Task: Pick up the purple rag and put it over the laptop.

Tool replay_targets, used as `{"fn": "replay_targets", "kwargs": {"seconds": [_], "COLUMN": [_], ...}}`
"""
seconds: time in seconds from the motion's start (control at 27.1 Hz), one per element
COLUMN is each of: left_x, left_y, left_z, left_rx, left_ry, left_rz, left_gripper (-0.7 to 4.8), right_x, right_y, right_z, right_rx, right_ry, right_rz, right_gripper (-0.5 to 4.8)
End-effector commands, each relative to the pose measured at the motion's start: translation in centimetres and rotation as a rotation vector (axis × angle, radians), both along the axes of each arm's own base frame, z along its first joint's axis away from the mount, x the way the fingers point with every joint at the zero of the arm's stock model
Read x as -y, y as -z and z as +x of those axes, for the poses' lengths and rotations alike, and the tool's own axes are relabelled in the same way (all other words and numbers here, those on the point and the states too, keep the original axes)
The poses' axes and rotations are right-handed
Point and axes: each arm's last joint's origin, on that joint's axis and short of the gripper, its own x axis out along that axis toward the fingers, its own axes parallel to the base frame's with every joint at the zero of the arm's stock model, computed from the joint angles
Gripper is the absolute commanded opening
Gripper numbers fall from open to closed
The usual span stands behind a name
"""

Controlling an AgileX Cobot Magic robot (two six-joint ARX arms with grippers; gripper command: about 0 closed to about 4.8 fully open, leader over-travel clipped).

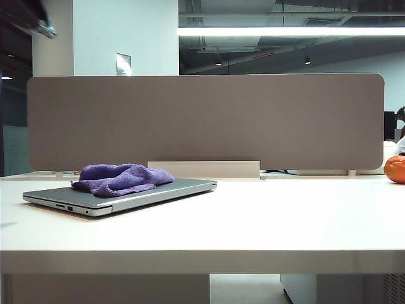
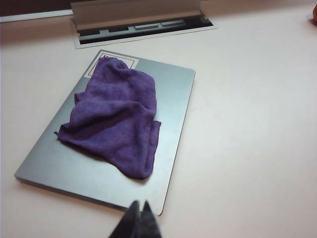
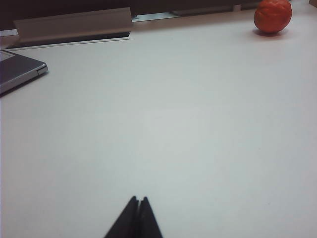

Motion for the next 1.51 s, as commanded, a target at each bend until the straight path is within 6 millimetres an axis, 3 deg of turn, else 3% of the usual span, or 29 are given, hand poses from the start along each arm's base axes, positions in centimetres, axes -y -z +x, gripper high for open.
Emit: {"fn": "replay_targets", "kwargs": {"seconds": [0.04,0.3,0.63,1.07,1.33,1.51], "left_x": [-0.6,-1.6,-2.3,-2.5,-2.7,-2.6], "left_y": [0.7,3.3,5.4,5.9,5.3,6.7], "left_z": [-2.0,-5.5,-7.8,-8.2,-8.5,-7.5], "left_rx": [0.040,0.069,0.095,0.040,0.204,0.262], "left_ry": [0.004,-0.011,-0.018,-0.023,-0.130,-0.181], "left_rz": [-0.013,-0.063,-0.104,-0.081,-0.026,0.005], "left_gripper": [-0.06,-0.06,-0.06,-0.06,-0.06,-0.06], "right_x": [0.0,0.0,0.0,0.0,0.0,0.0], "right_y": [0.0,0.0,0.0,0.0,0.0,0.0], "right_z": [0.0,0.0,0.0,0.0,0.0,0.0], "right_rx": [0.007,0.007,0.007,0.007,0.008,0.008], "right_ry": [0.001,0.001,0.000,0.000,0.001,-0.004], "right_rz": [-0.003,-0.003,-0.003,-0.003,-0.003,-0.002], "right_gripper": [0.22,0.22,0.22,0.22,0.22,0.22]}}
